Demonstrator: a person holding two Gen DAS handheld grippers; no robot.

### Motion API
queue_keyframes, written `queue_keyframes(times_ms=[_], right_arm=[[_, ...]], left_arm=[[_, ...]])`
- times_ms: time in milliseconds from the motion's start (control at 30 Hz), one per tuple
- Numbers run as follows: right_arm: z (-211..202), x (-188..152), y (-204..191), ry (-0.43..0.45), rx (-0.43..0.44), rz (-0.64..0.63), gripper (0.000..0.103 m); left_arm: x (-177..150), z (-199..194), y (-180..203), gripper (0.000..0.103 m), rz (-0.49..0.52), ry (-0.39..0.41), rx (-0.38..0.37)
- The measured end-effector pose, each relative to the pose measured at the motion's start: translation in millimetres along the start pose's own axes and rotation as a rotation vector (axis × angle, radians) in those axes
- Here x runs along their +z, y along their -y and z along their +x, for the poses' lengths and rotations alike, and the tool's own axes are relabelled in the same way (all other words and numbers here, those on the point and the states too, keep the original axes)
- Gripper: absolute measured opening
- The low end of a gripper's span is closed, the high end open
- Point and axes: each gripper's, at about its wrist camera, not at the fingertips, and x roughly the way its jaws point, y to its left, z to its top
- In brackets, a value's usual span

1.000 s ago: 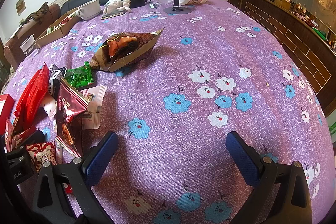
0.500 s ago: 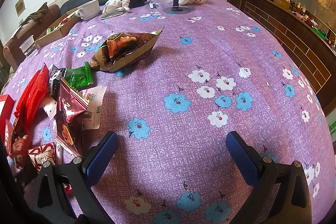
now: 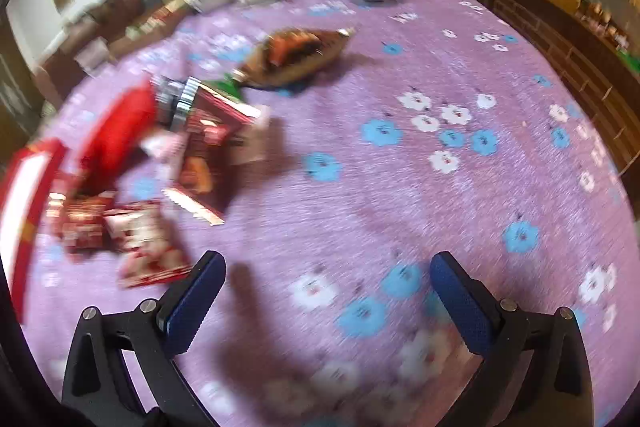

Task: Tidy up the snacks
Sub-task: 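Move the left tool over the pile of red snack packets, then grasp a red packet with the left tool while the right tool grasps a red-white candy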

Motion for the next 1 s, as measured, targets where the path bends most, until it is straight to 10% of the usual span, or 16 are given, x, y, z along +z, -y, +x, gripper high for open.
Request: queue_keyframes(times_ms=[200,533,1000], right_arm=[[-37.4,12.6,-7.0,0.080,0.201,-0.041,0.103],[3.2,23.5,-52.7,-0.069,0.297,-0.048,0.103],[32.3,12.4,-88.0,-0.094,0.151,-0.202,0.085]], left_arm=[[-11.6,12.1,-37.3,0.103,-0.062,-0.014,0.060],[-26.2,59.5,-28.8,0.103,0.014,-0.107,0.047],[-5.4,104.4,0.0,0.103,0.035,-0.197,-0.073]])
